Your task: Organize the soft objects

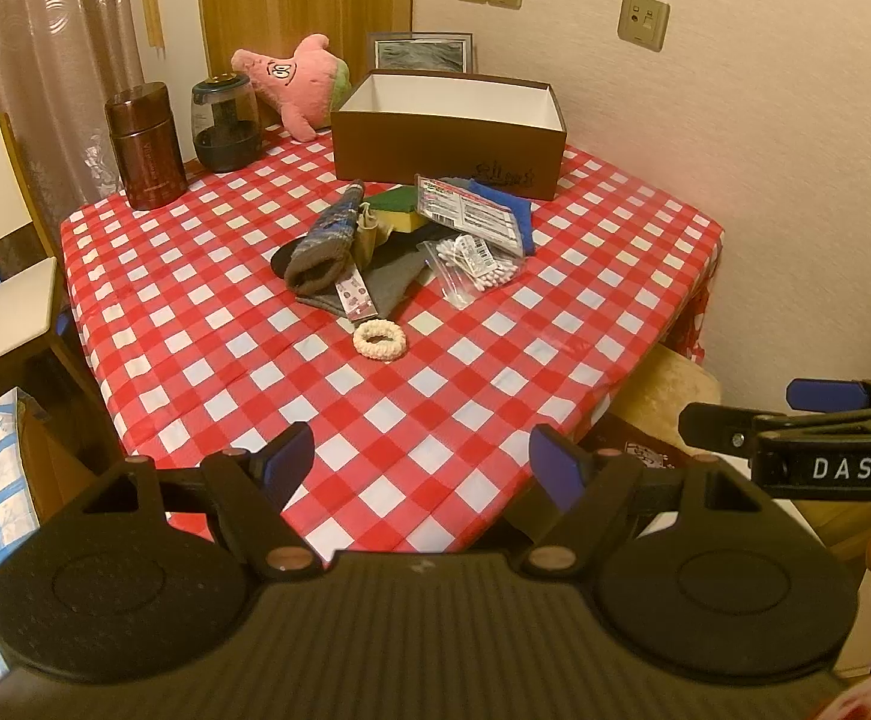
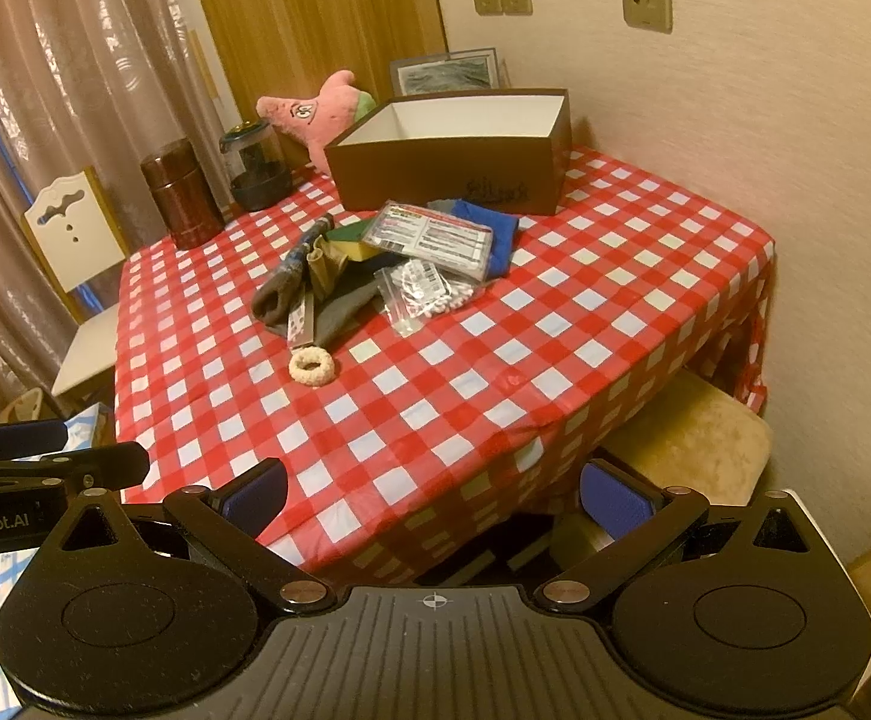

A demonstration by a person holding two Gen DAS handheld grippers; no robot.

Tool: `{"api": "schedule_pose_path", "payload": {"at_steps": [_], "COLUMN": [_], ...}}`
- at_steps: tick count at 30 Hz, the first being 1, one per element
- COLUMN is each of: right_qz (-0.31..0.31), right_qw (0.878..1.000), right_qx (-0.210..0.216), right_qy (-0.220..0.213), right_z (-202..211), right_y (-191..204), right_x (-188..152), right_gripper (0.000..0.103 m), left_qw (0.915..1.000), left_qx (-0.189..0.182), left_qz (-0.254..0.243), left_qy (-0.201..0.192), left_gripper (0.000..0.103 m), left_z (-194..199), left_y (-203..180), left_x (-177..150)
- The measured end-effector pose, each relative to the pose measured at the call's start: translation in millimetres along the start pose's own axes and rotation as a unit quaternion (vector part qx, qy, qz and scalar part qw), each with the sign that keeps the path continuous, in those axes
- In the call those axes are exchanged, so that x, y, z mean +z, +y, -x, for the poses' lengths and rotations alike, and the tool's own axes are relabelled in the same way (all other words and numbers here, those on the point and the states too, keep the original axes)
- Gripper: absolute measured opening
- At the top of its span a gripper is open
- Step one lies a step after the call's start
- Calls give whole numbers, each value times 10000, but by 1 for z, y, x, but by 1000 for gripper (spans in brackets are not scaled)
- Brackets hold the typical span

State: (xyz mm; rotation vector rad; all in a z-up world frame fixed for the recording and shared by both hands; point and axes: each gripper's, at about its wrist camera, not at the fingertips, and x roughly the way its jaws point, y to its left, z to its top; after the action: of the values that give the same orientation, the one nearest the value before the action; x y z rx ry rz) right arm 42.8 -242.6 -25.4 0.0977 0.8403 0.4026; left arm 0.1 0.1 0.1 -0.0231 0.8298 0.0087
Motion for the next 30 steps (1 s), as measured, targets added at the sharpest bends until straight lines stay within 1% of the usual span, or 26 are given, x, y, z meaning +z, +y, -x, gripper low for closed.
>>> {"api": "schedule_pose_path", "payload": {"at_steps": [30], "right_qz": [-8], "right_qw": [10000], "right_qx": [10], "right_qy": [-6], "right_z": [1], "right_y": [2], "right_x": [0], "right_gripper": [103], "left_qw": [10000], "left_qx": [7], "left_qz": [-6], "left_qy": [9], "left_gripper": [77], "left_z": [0], "left_y": [0], "left_x": [0]}}
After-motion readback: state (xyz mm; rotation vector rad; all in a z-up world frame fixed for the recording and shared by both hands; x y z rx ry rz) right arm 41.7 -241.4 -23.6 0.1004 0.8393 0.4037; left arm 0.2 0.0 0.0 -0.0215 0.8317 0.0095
